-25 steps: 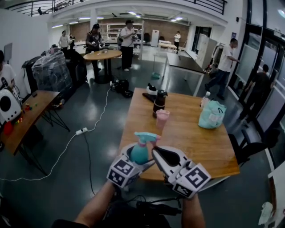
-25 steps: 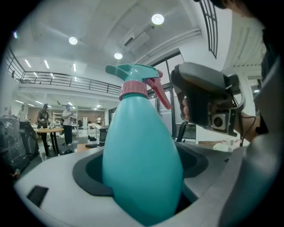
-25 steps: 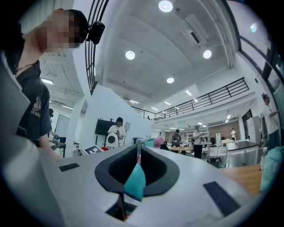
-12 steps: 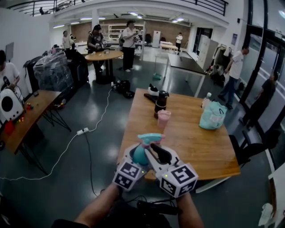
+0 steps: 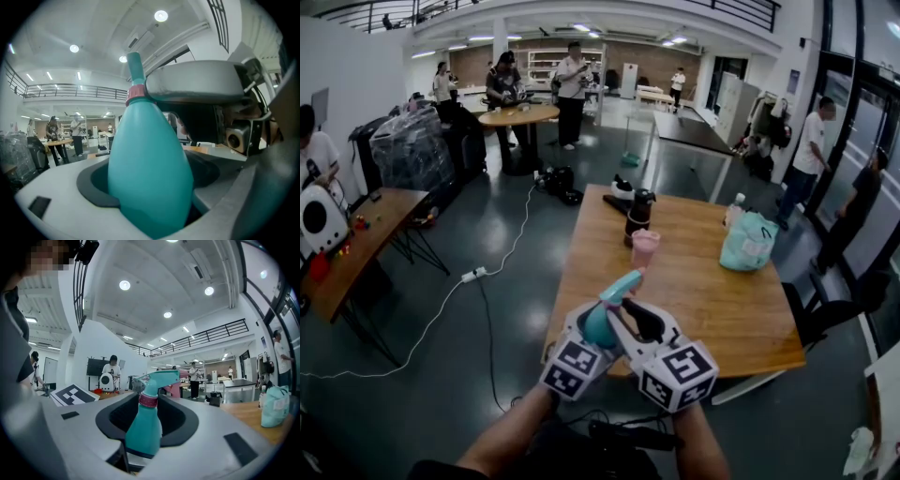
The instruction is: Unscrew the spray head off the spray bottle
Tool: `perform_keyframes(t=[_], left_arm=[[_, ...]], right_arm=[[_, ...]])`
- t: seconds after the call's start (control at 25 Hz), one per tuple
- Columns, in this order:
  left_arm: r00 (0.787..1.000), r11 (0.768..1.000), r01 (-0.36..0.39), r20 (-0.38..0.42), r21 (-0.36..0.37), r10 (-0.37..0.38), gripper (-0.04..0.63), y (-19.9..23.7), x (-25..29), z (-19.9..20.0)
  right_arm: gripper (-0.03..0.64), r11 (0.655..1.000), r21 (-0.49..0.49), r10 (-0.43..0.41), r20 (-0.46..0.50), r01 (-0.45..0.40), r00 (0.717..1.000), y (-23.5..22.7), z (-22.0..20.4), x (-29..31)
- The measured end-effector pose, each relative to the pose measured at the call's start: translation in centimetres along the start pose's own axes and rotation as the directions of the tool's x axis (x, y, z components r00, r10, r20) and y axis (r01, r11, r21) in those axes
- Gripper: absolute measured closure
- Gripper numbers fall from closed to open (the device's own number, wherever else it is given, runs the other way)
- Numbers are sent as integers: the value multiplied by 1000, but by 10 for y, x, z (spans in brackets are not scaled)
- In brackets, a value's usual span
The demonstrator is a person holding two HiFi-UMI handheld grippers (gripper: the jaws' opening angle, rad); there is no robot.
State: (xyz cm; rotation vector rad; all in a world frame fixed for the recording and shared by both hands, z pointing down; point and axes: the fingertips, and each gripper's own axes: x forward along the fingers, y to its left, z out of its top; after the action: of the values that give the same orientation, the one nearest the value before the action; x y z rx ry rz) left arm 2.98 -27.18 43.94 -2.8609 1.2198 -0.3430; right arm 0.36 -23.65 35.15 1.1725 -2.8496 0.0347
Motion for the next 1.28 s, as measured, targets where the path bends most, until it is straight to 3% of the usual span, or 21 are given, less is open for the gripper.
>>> perform_keyframes(t=[0.12,0.36,0.72,0.84,1.08,1.28], left_arm=[[999,999,52,1,9,-52,163,-4,-2,2],[978,978,206,10,32,-206,163,-20,-9,5],[922,925,380,72,34,-381,163,-49,-19,16],[935,939,345,80,17,-345,163,-44,-15,16],[986,986,163,43,20,-164,163,-19,-2,8],[998,998,58,22,36,-59,162,-8,0,7]], right_arm=[[483,999,-4,36,-3,-36,999,-1,1,-2],[483,978,12,209,16,-209,978,3,1,-11],[485,891,51,446,88,-451,891,6,5,-32],[485,914,24,401,88,-404,912,5,8,-31],[485,970,68,226,115,-235,967,-5,16,-27],[467,988,120,94,60,-100,994,-3,10,-14]])
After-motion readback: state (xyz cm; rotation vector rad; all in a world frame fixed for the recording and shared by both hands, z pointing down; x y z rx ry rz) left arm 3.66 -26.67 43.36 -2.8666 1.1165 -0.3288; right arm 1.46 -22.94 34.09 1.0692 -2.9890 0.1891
